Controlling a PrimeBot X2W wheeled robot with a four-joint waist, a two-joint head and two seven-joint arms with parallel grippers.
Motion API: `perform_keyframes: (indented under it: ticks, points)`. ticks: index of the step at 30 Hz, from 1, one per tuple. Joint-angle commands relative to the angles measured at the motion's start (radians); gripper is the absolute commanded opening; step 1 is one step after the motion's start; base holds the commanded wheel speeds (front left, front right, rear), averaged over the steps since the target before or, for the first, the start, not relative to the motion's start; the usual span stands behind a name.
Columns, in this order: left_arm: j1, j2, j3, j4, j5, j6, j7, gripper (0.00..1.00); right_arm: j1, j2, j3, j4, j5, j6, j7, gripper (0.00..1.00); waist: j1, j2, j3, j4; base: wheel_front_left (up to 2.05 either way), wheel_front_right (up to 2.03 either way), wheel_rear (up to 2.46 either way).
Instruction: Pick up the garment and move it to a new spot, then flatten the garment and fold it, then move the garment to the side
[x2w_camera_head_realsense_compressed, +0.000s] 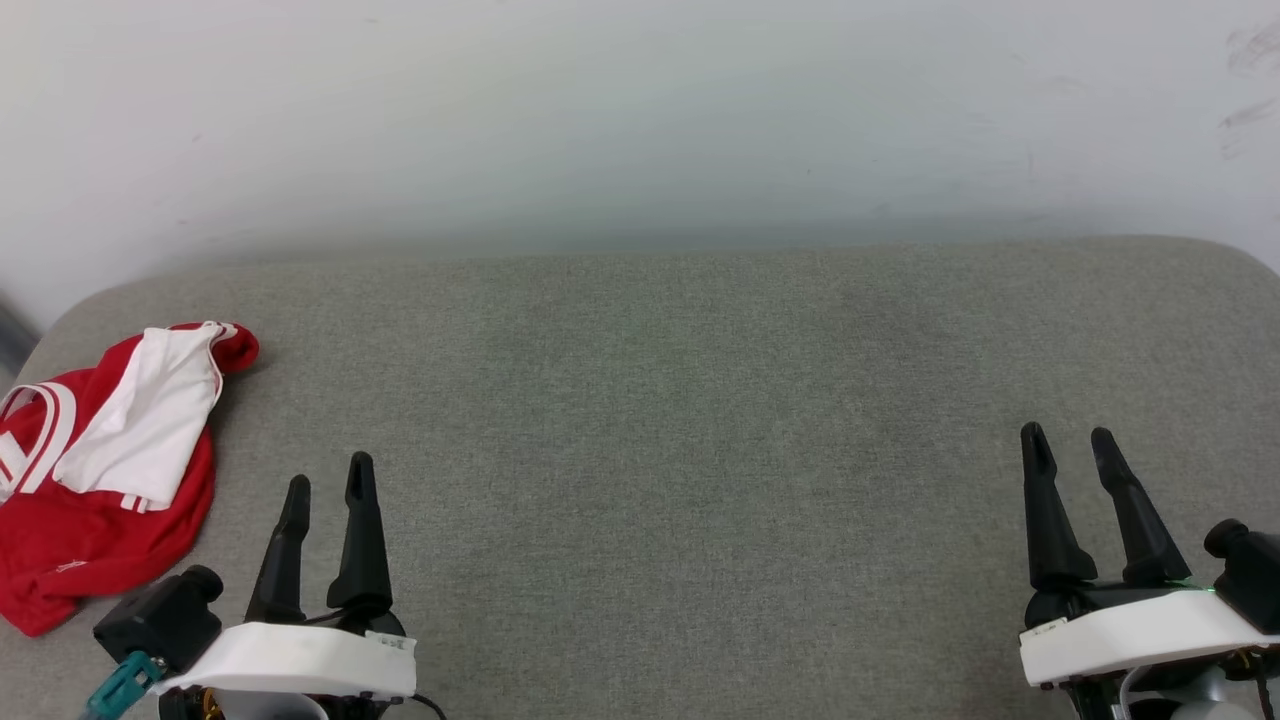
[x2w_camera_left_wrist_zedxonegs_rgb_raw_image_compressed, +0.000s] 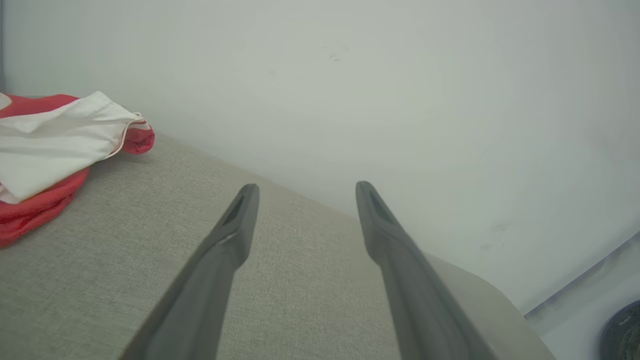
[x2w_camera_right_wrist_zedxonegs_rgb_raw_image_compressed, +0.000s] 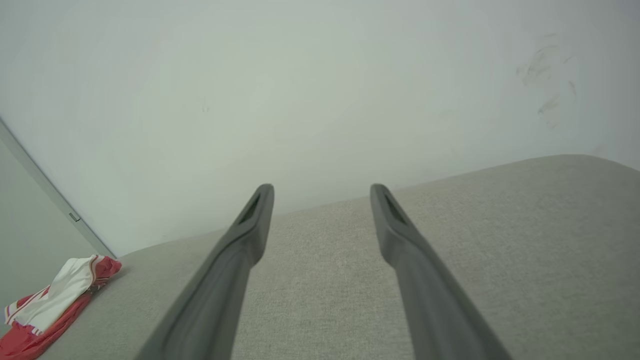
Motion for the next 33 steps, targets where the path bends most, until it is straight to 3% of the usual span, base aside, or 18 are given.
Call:
perform_keyframes:
  ticks: [1, 9, 22, 29, 33]
  points:
    - [0.003, 0.005, -0.006, -0.007, 0.042, 0.009, -0.009, 1.0, 0.004, -0.001, 0.003, -0.018, -0.035, 0.0, -0.01, 1.0, 0.0, -0.0001, 0.001, 0.0, 0.0, 0.0, 0.0]
    - [0.003, 0.051, -0.106, -0.018, 0.174, 0.051, -0.031, 1.0, 0.014, -0.001, -0.003, -0.001, -0.115, 0.0, -0.032, 1.0, 0.0, -0.0001, 0.005, -0.003, 0.0, 0.0, 0.0]
    - [0.003, 0.129, -0.238, -0.018, 0.305, 0.223, -0.064, 1.0, 0.027, -0.001, 0.007, -0.003, -0.277, 0.0, -0.064, 1.0, 0.0, -0.0001, 0.01, -0.009, 0.0, 0.0, 0.0]
    - [0.013, 0.14, -0.274, -0.011, 0.316, 0.229, -0.08, 1.0, 0.031, -0.001, 0.019, -0.021, -0.342, 0.0, -0.081, 1.0, 0.0, -0.0001, 0.012, -0.012, 0.0, 0.0, 0.0]
    - [0.028, 0.098, -0.218, -0.024, 0.278, 0.185, -0.089, 1.0, 0.035, -0.001, 0.021, -0.029, -0.363, 0.0, -0.09, 1.0, 0.0, -0.0001, 0.015, -0.012, 0.0, 0.0, 0.0]
